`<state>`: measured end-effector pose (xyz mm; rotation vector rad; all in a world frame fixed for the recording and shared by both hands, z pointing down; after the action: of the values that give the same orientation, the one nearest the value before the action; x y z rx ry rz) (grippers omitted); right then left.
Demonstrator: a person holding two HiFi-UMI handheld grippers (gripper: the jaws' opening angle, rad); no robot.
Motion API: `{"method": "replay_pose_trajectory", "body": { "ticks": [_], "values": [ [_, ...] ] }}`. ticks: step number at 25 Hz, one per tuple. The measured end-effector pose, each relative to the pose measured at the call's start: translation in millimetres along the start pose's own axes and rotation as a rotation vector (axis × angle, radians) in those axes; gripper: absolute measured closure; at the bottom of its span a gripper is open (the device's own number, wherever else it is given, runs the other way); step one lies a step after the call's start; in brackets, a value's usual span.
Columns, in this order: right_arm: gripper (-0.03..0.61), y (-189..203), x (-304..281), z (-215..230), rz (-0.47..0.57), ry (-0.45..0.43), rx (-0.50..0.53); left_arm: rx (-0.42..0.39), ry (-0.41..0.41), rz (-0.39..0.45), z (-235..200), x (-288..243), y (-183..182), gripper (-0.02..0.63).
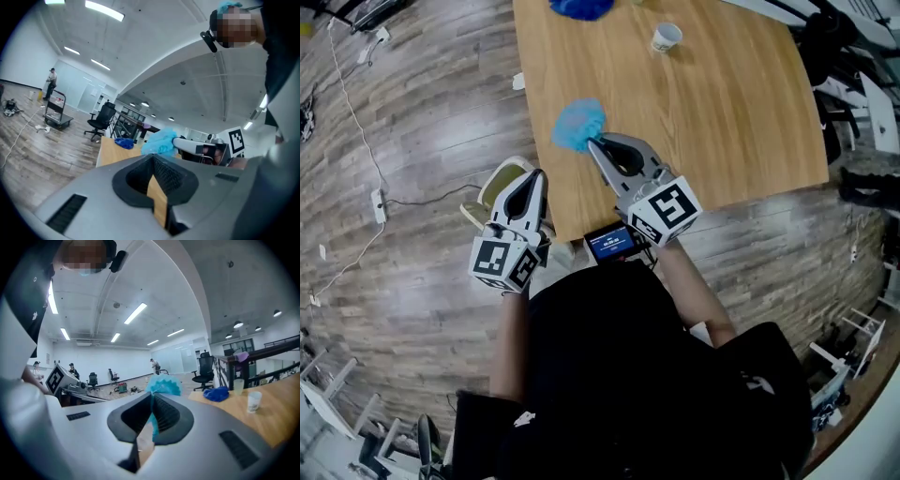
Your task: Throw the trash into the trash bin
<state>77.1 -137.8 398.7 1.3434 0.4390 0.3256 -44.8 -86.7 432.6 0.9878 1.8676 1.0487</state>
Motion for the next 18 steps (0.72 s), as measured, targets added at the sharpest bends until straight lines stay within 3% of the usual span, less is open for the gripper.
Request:
{"method": "replay_pose_trajectory", "body": {
  "ticks": [6,10,14,18],
  "values": [
    [0.577,62,-86,-47,-0.111,-0.183,-0.13,0.117,-0.227,0.019,-90,68,31,0.615],
    [0.577,118,-140,-67,-0.174,-0.252,-0.264,0.166,-0.323,0.037,-138,99,51,0.615],
    [0.577,172,-197,-93,-0.249,-0.279,-0.376,0.197,-0.391,0.011,-176,125,72,0.615],
    [0.577,242,-231,-96,-0.376,-0.192,-0.381,0.236,-0.422,0.009,-188,146,95,0.615]
  ]
}}
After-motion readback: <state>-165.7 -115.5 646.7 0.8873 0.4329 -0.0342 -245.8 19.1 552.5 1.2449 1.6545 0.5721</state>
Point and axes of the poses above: the fingertips, and each gripper's own axes: x backward along the fingers, z to its right, y out of its underside, the point moved 3 cm from there along x, backward along the fingers, and after that the axes turned 11 degrees about -y, right-handed, at the moved point
